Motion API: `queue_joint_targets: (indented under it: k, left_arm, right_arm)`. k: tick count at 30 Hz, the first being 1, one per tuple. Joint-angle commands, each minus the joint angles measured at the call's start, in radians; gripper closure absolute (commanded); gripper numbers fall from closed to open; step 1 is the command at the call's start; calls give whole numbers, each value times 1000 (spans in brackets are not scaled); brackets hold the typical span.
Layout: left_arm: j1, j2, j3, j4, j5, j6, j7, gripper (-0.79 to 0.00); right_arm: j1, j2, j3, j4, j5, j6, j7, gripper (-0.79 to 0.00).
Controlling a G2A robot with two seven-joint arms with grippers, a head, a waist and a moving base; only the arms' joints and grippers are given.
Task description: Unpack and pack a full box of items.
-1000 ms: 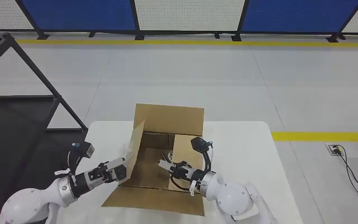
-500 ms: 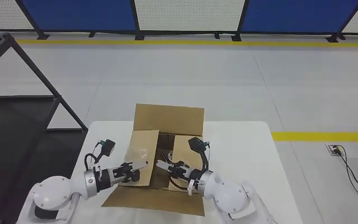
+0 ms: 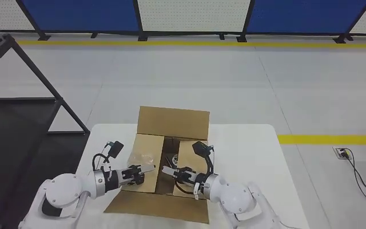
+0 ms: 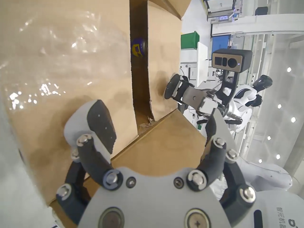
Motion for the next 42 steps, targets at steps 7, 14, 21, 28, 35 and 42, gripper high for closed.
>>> queue_joint_targets:
  k: [7,14,21,28,35,42]
  left_arm:
    - [28,10,15,-13,8,-12,-18,-785]
    - [62,17,24,-54,12,-14,-8,-785]
    - [82,24,27,-73,13,-14,-2,-785]
    - [103,31,31,-84,23,-11,8,-785]
    - [109,35,34,-99,3,-12,30,-785]
    - [110,40,23,-130,-31,-15,48,-785]
  right_arm:
    - [26,5,-1,2,6,-4,10,-785]
    - [46,6,-17,10,10,-1,10,-785]
    - [51,11,-24,10,0,4,26,-785]
    - [67,16,-41,27,-26,26,54,-785]
    - [48,17,-37,2,-1,9,2,-785]
    - [7,22,-13,-41,45,-26,-46,-785]
